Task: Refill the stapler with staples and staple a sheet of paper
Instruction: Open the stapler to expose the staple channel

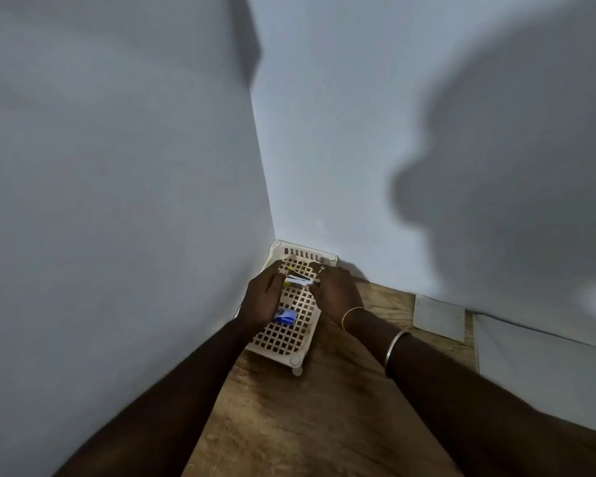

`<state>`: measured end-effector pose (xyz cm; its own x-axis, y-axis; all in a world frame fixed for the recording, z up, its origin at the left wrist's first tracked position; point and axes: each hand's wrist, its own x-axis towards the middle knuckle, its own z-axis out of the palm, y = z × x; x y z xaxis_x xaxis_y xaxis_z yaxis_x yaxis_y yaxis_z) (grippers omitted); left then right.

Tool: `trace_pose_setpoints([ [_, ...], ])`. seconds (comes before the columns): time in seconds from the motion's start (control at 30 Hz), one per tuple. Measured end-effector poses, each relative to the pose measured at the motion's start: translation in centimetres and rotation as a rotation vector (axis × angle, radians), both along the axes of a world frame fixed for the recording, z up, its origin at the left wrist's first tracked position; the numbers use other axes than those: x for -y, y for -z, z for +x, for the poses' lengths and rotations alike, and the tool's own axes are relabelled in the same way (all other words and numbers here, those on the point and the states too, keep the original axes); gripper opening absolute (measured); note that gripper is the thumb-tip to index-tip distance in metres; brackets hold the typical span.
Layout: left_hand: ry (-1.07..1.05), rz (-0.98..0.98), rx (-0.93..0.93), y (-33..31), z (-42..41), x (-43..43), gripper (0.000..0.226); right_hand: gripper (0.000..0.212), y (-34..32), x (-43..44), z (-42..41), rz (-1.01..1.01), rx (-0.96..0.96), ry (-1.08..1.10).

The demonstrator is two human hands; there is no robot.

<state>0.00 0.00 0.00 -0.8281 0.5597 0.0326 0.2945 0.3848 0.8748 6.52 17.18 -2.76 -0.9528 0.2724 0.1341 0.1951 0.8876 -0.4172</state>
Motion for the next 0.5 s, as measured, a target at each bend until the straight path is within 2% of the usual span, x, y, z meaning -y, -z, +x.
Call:
trace_pose_setpoints([
  [0.23,-0.117,0.013,0.202,1.2,-0.3,-1.0,0.026,0.037,1.4,-0.2,-2.1,0.131,0.172,0.012],
  [0.37,-0.154,0.031,0.287,1.6,-0.4,-1.3,0.033,0.019,2.0,0.0,-2.5,0.144,0.124,0.03],
  [0.5,-0.198,0.091,0.364,1.3,-0.8,-1.5,0.03,0.017,2.2,-0.1,-2.4,0.116,0.079,0.03],
])
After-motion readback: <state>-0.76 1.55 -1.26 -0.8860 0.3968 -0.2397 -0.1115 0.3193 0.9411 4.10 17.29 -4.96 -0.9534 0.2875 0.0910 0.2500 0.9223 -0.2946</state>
